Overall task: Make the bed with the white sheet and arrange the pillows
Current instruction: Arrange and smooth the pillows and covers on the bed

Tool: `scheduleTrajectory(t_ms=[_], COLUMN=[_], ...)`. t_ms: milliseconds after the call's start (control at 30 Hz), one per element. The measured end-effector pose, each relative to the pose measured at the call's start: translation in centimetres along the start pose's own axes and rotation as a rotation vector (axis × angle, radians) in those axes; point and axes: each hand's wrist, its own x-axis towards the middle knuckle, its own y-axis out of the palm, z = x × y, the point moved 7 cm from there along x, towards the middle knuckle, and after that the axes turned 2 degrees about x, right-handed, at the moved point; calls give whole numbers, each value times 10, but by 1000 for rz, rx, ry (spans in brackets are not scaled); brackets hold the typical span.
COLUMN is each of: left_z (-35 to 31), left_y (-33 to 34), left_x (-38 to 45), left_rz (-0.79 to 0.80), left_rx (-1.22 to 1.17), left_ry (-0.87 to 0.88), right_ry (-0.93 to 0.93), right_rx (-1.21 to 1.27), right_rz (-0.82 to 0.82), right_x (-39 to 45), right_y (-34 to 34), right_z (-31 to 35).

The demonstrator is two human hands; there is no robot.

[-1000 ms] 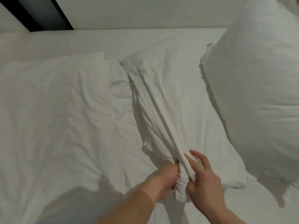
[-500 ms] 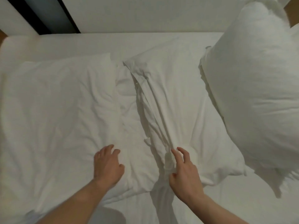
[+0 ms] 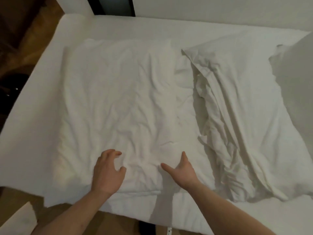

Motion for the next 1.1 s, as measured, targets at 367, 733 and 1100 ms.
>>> scheduleTrajectory(t_ms=[367, 733, 1100], left_z=[58, 106, 51], left_y=[-46, -65, -109], left_x=[19, -16, 59], left_rz=[-60, 217, 169], left_rx=[-82, 51, 208], left_ry=[-62, -319, -154], right_ry=[-41, 254, 30], right_rx=[329, -238, -58], right_rz=[160, 119, -87], right_x=[-30, -43, -24], right_y=[87, 34, -43], right_z=[95, 0, 100])
